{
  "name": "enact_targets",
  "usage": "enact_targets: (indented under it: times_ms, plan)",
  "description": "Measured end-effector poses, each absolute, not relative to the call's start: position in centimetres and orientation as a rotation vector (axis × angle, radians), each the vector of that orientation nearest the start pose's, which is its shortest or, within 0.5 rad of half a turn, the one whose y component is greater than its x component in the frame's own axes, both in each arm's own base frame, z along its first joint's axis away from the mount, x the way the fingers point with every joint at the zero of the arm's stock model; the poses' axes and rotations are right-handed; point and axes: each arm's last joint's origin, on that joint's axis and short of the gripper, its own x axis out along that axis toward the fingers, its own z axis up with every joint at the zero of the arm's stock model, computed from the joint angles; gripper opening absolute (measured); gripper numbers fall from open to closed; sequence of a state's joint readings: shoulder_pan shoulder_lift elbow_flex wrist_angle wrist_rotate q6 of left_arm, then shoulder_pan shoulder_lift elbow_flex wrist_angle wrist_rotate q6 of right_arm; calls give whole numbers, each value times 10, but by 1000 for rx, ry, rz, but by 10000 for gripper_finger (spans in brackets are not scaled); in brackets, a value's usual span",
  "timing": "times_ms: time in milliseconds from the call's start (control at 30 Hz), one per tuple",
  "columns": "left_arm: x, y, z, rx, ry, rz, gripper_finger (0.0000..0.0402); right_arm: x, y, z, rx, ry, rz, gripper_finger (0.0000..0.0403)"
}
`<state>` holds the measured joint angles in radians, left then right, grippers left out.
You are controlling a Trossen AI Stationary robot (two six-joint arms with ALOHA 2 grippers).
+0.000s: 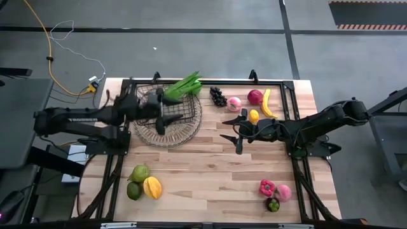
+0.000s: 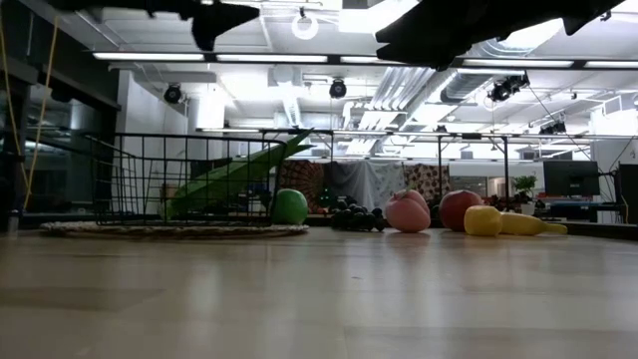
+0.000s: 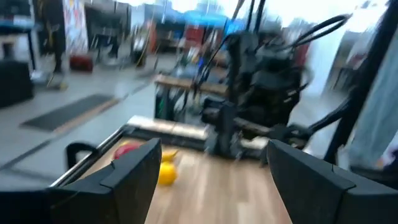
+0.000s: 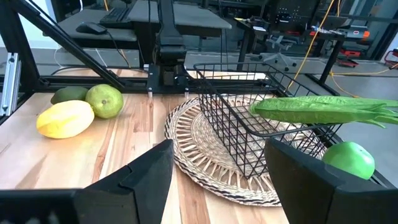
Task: Build produce basket
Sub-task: Put the yellow lemon into the wire basket
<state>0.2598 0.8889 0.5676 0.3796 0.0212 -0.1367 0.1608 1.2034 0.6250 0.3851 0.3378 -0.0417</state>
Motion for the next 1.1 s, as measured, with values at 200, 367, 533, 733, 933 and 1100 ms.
enact_targets:
  times_ms: [200,367,533,733,933,1100]
  plan:
    - [183,28,261,-146,-203,189,282,255,31,249,-87,183,-174,243]
    - [183,17,250,-115,-184,218,282,255,30,249,-100,180,-199,243]
    - [183,13,250,-107,-190,232,282,255,28,252,-117,154,-276,243]
    - [183,13,251,-100,-193,231,282,254,26,253,-133,155,-334,243]
    - [183,12,251,-106,-194,218,282,254,26,249,-132,189,-341,243]
    - [183,12,251,-106,-193,215,282,252,23,245,-119,233,-373,243]
